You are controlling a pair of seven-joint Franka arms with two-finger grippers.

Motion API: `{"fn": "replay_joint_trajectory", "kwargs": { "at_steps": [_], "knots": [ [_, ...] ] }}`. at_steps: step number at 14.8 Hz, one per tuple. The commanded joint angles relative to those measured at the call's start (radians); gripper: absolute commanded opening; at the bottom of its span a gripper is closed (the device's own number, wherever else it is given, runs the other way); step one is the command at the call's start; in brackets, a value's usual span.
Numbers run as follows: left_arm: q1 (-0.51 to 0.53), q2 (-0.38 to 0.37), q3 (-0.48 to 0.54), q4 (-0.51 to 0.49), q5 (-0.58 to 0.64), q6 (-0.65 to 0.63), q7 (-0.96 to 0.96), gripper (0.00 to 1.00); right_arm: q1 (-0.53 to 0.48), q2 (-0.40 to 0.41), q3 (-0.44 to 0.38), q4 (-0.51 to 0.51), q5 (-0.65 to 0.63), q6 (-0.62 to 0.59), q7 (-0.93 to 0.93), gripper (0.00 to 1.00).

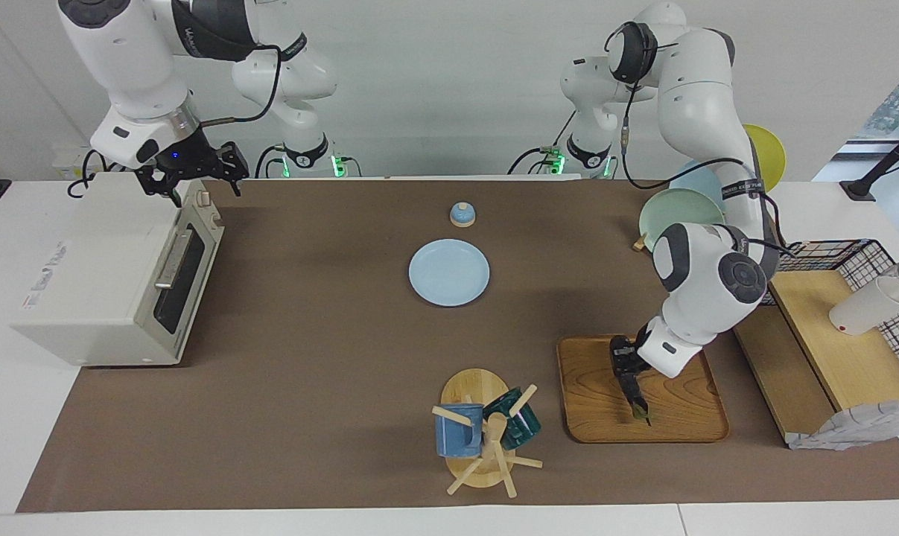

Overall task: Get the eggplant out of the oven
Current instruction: 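Carry the eggplant to the wooden tray with the left gripper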

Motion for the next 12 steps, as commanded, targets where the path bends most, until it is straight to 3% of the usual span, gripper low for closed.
{"fn": "replay_joint_trajectory", "kwargs": {
  "at_steps": [1, 7, 9, 12],
  "knots": [
    [0.0, 0.001, -0.011, -0.001, 0.026, 0.025, 0.008, 0.0, -0.003, 0.019, -0.003, 0.021, 0.026, -0.008, 0.006, 1.0],
    [0.006, -0.003, -0.011, -0.003, 0.027, 0.014, 0.072, 0.0, 0.016, 0.061, 0.005, 0.108, 0.038, -0.037, 0.047, 1.0],
    [0.003, -0.004, -0.01, 0.005, 0.032, -0.005, 0.077, 1.0, 0.022, 0.055, 0.008, 0.111, 0.04, -0.06, 0.061, 1.0],
    [0.006, -0.019, -0.011, 0.015, 0.033, -0.062, 0.076, 1.0, 0.052, 0.055, -0.001, 0.13, 0.034, -0.096, 0.079, 1.0]
  ]
}}
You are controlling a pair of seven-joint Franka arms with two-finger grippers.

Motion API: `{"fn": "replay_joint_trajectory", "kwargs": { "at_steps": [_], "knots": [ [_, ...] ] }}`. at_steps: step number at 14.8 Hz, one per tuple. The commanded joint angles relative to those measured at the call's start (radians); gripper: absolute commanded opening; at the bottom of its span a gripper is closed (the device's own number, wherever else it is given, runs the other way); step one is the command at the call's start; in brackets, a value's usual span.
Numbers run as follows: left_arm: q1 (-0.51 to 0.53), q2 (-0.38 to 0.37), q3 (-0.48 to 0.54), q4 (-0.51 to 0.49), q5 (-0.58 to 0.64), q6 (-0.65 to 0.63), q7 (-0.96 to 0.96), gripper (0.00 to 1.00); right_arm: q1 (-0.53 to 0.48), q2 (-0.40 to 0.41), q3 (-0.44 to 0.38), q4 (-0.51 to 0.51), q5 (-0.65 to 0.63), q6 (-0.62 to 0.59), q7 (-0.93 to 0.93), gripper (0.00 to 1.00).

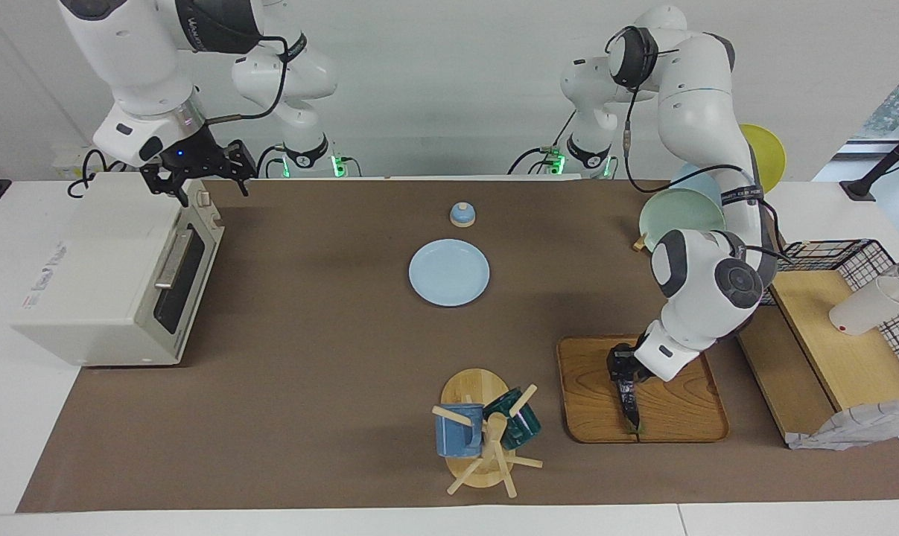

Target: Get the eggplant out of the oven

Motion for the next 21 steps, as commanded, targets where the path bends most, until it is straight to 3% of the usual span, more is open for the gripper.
{"fn": "replay_joint_trajectory", "kwargs": {
  "at_steps": [1, 7, 15, 21],
  "knots": [
    [0.007, -0.039, 0.0, 0.012, 0.006, -0.058, 0.008, 1.0, 0.018, 0.011, -0.004, 0.04, 0.007, -0.044, 0.024, 1.0],
    [0.003, -0.209, 0.001, -0.022, 0.013, -0.141, -0.05, 1.0, 0.012, 0.014, -0.017, 0.04, 0.025, -0.034, 0.024, 1.0],
    [0.012, -0.427, 0.015, -0.034, 0.02, -0.417, -0.062, 1.0, 0.007, 0.012, -0.023, 0.046, 0.027, -0.043, 0.088, 1.0],
    [0.012, -0.565, 0.016, -0.065, 0.052, -0.546, -0.064, 1.0, -0.014, 0.011, -0.04, 0.046, 0.029, -0.034, 0.113, 1.0]
  ]
}}
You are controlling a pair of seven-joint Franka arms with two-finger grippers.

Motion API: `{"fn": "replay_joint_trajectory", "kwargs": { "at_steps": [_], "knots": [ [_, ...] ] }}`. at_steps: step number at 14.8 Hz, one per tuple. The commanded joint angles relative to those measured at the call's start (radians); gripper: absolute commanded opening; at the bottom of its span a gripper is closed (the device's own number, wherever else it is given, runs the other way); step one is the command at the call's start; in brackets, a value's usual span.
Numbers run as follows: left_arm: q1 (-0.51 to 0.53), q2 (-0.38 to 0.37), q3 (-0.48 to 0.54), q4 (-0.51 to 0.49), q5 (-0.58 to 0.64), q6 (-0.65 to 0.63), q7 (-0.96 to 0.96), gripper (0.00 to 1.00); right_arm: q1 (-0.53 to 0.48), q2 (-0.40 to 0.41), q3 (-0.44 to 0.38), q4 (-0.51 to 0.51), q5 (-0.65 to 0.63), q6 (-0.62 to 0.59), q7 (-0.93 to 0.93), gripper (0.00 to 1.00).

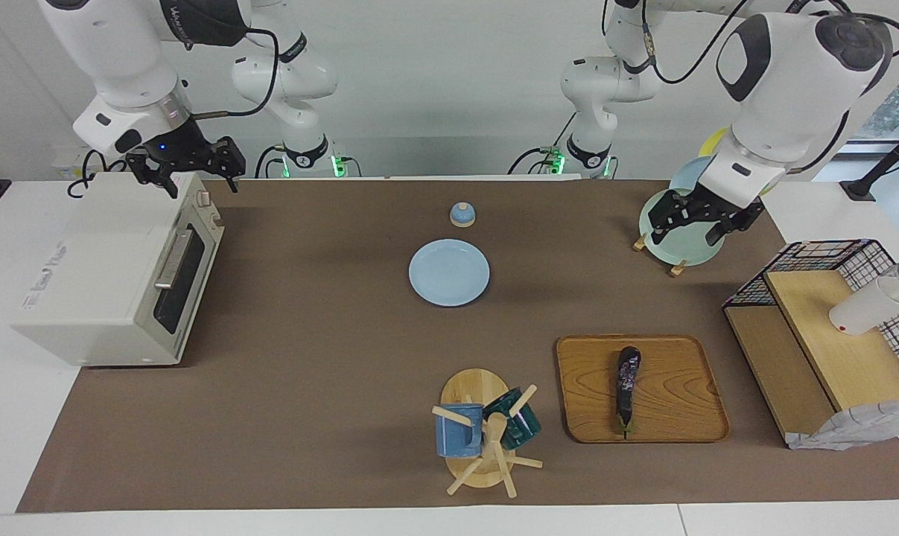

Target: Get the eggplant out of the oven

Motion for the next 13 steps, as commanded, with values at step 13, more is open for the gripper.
{"fn": "replay_joint_trajectory", "kwargs": {
  "at_steps": [13],
  "knots": [
    [0.001, -0.196, -0.007, -0.204, 0.027, -0.075, -0.069, 1.0, -0.002, 0.003, -0.007, -0.003, 0.026, -0.011, 0.039, 1.0]
  ]
}}
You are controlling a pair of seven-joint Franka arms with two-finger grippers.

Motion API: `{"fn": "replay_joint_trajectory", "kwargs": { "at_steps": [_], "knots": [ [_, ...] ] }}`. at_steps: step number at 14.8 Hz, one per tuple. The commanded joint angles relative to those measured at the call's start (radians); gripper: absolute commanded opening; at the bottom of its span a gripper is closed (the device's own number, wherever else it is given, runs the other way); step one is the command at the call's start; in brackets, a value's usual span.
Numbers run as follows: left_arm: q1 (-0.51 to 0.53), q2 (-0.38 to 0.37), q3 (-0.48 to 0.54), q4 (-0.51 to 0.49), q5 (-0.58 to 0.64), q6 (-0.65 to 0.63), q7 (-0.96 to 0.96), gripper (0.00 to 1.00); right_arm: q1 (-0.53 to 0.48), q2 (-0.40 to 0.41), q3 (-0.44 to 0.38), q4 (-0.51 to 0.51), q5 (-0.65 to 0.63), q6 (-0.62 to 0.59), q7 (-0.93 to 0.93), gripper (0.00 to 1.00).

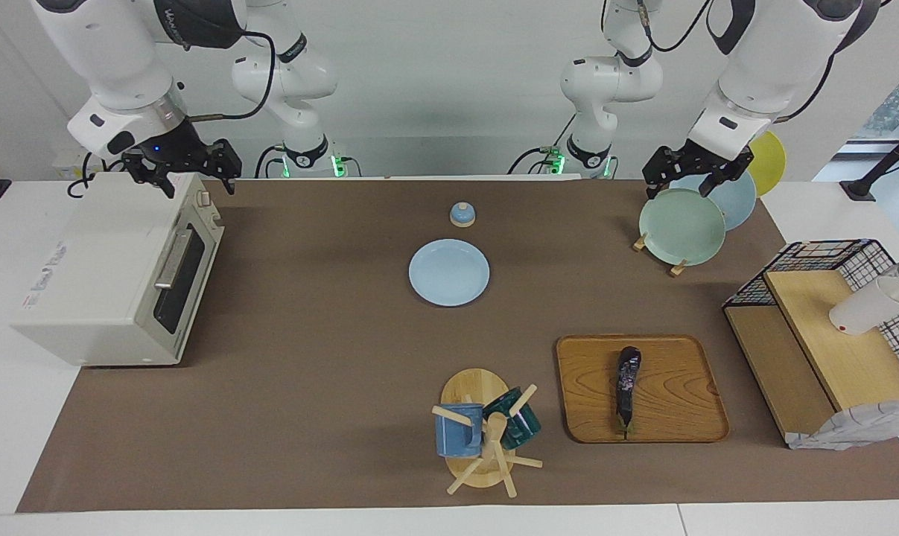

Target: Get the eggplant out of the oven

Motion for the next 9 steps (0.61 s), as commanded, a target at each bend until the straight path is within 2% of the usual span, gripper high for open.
{"fn": "replay_joint_trajectory", "kwargs": {
  "at_steps": [1, 9],
  "knots": [
    [0.0, -0.034, -0.001, -0.039, 0.017, -0.004, -0.004, 1.0, -0.003, 0.001, -0.004, 0.0, 0.026, -0.011, 0.011, 1.0],
    [0.001, -0.033, -0.001, -0.03, 0.008, -0.013, -0.006, 1.0, -0.003, 0.001, -0.004, 0.0, 0.026, -0.011, 0.011, 1.0]
  ]
}}
